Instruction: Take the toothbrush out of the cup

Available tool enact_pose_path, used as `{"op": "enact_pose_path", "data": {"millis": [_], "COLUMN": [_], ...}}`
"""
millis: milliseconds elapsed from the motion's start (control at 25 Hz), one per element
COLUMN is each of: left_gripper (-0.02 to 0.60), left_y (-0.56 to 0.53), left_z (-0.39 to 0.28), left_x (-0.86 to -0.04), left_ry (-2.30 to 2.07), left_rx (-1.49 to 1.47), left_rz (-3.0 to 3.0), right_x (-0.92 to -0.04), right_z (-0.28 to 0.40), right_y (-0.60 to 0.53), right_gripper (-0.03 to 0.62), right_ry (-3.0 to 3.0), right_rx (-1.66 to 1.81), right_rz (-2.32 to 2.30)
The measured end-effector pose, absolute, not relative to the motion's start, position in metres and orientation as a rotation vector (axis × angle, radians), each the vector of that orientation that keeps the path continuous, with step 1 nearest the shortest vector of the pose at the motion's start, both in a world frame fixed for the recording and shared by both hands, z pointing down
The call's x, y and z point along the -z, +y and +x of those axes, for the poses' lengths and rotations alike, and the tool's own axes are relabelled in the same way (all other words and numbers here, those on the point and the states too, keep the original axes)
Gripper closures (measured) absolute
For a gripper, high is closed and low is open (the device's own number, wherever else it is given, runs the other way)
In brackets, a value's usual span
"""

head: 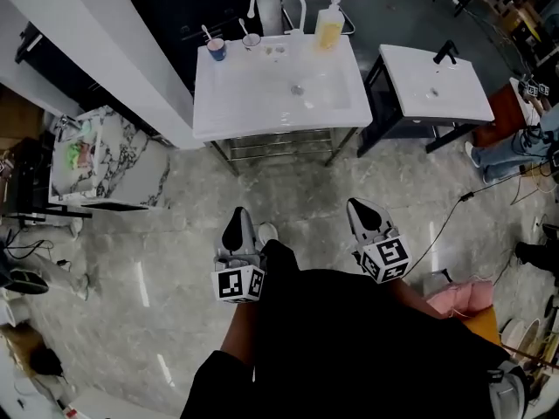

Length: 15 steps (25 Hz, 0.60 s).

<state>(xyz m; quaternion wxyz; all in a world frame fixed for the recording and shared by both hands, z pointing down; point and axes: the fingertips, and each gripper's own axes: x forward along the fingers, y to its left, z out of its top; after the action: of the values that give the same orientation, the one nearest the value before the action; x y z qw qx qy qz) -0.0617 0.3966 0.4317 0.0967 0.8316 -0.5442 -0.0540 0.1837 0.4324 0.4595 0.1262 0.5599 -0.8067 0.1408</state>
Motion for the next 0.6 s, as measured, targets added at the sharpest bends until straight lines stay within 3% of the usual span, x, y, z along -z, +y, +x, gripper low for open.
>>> {"op": "enact_pose_path", "data": {"millis": [600], "left_gripper": [0.56], "left_y": [0.252], "left_z": [-0.16], "left_x": [-0.448], "left_ry": [-1.501], "left_rx": [0.162], "left_rz": [2.495], "right_x": [-0.462], "right_z": [0.075], "right_y": [0.291], "right_gripper": [0.597], "right_ry": [-2.256], "right_rx": [-0.375], "right_rz": [1.584]}}
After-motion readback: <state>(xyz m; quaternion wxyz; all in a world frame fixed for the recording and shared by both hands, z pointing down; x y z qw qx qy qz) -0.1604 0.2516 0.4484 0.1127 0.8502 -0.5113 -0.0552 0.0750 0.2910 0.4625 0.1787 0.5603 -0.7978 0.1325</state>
